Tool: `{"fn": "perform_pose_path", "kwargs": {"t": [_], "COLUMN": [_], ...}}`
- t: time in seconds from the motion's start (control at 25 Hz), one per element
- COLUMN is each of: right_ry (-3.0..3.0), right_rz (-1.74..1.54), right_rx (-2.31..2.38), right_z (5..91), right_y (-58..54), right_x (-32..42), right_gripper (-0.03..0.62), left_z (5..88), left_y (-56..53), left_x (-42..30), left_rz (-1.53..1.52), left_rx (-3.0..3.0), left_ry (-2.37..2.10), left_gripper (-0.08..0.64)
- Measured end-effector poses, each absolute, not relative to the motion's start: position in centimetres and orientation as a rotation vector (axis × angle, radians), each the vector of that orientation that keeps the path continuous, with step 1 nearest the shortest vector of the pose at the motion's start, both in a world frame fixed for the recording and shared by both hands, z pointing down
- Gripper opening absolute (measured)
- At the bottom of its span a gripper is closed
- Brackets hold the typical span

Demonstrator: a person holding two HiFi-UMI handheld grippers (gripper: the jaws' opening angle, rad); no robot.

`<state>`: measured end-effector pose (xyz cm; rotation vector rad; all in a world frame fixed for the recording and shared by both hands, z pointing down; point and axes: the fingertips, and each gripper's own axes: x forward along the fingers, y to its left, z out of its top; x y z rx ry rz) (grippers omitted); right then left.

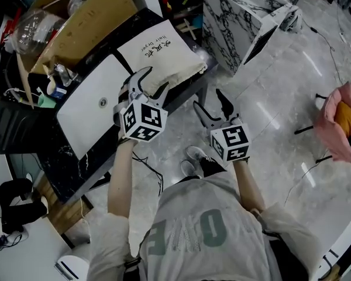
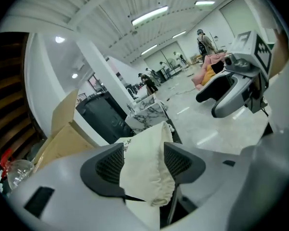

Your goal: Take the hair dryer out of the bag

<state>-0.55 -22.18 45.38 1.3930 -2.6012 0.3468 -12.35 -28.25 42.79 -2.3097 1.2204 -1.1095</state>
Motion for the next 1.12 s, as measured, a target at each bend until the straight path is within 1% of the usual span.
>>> {"fn": "perform_pose_path", "kwargs": {"t": [0.12,0.32,0.48,0.56,0.72,0.88,1.12], "right_ry": [-2.601,-2.587,-2.580,-2.576,-2.572,-2.577,-2.594], "right_rz": [0.366,0.405,0.427,0.438,0.452,0.449,0.432], "right_rx": [1.380,1.393,1.395,1.390,1.377,1.372,1.362], "right_z": [45.7,46.5,47.1,47.5,48.0,48.0,47.4], "right_y": [-22.3,-22.5,-22.5,-22.5,-22.3,-22.5,-22.9], "right_x": [-0.6,0.4,0.8,0.8,0.6,0.6,0.3], "right_gripper": [0.313,0.313,0.313,0.313,0.313,0.313,0.313], "left_z": [44.7,48.3,49.6,49.9,49.9,49.3,46.4], "left_y": [-29.6,-29.9,-30.3,-30.6,-30.8,-31.1,-32.0], "left_x": [-12.4,-12.3,-12.4,-12.5,-12.9,-13.0,-13.3], "left_rz": [-1.179,-1.350,-1.409,-1.422,-1.431,-1.421,-1.322], "left_rx": [-2.390,-2.421,-2.396,-2.381,-2.358,-2.341,-2.344], "left_ry": [1.200,1.117,1.114,1.124,1.155,1.174,1.264], "left_gripper": [0.262,0.257,0.241,0.217,0.134,0.070,0.052]}}
